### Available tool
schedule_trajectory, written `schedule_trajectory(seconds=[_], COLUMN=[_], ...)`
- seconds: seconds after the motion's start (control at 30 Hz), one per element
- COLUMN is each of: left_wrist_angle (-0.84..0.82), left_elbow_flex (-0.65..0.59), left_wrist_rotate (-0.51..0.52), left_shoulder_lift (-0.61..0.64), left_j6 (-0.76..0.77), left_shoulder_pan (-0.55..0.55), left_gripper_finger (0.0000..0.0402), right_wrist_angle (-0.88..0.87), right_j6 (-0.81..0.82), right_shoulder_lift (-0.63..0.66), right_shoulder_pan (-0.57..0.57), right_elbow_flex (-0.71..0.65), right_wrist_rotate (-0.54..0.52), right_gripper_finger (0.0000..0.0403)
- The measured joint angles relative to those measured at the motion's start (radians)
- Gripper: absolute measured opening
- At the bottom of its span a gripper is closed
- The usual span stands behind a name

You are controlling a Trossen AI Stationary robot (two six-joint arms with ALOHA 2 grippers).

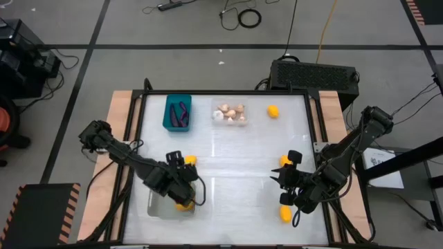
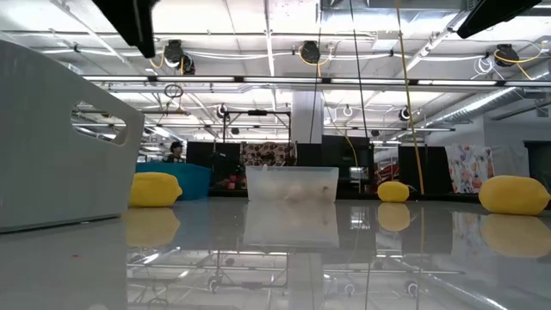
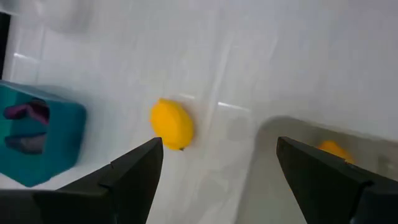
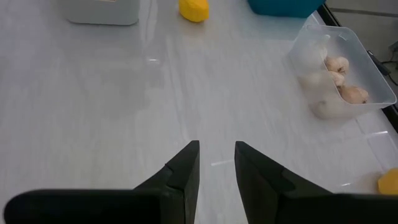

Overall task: Sort produce into baskets
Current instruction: Put the lemon into the gray bin

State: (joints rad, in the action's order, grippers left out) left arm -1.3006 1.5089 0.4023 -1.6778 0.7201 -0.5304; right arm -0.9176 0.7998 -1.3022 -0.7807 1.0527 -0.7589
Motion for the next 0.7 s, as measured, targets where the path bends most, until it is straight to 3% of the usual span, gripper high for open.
schedule_trajectory(seconds=[0.37,0.7], left_wrist_angle=[0.005,0.040], left_elbow_flex=[0.000,-0.055], left_wrist_rotate=[-0.001,-0.026], left_shoulder_lift=[0.000,0.000], left_j6=[-0.066,-0.076], left_shoulder_pan=[0.194,0.294], left_gripper_finger=[0.0322,0.0321], right_wrist_angle=[0.000,0.000], right_j6=[0.000,-0.001], right_shoulder_lift=[0.000,0.000], right_shoulder_pan=[0.000,0.000], right_elbow_flex=[0.000,0.000], right_wrist_rotate=[0.000,0.000], right_gripper_finger=[0.0093,0.0093])
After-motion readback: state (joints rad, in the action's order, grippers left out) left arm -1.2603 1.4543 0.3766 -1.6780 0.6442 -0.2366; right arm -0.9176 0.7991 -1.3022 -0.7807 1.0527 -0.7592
